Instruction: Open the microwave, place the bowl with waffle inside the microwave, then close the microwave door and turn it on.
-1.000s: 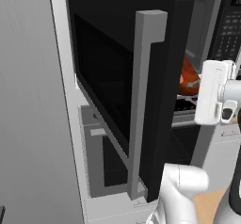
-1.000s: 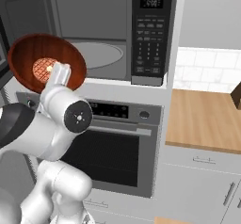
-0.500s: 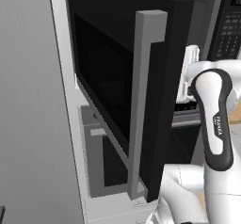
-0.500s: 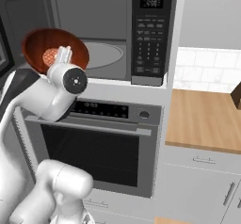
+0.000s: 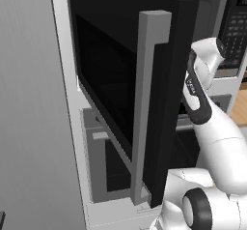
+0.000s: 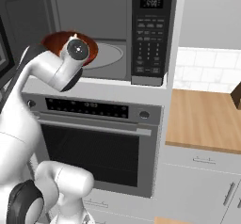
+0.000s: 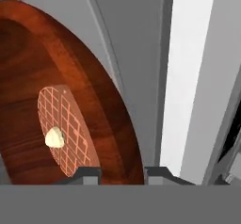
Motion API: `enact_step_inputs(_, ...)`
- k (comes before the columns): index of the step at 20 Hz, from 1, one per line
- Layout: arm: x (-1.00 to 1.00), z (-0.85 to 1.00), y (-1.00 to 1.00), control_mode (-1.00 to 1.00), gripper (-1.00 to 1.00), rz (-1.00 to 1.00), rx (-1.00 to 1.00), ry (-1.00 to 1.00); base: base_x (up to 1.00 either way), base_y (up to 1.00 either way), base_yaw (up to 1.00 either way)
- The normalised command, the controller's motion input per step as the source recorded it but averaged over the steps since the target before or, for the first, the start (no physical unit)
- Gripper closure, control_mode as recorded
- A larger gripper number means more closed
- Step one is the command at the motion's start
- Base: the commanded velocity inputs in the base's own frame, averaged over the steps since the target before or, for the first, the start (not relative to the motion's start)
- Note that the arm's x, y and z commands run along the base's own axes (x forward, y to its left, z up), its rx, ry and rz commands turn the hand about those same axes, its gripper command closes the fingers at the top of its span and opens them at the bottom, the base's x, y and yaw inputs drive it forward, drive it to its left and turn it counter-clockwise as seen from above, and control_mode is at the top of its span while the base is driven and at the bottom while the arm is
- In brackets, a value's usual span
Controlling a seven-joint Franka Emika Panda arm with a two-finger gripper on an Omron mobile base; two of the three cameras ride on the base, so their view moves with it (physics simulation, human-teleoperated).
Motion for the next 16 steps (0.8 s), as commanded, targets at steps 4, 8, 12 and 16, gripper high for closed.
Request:
enact_step_inputs(4, 0.84, -0.35, 0.00, -1.00, 1.00, -0.12, -0.28, 0.00, 0.00, 0.00, 0.00)
enact_step_inputs(8, 0.80, -0.32, 0.08, -1.00, 1.00, -0.11, -0.19, 0.01, 0.00, 0.00, 0.00)
enact_step_inputs(12, 0.14, 0.00, 0.05, -1.00, 1.00, -0.01, -0.02, 0.07, 0.00, 0.00, 0.00)
enact_step_inputs(16, 0.01, -0.07, 0.00, -1.00, -1.00, 0.00, 0.00, 0.05, 0.00, 0.00, 0.00)
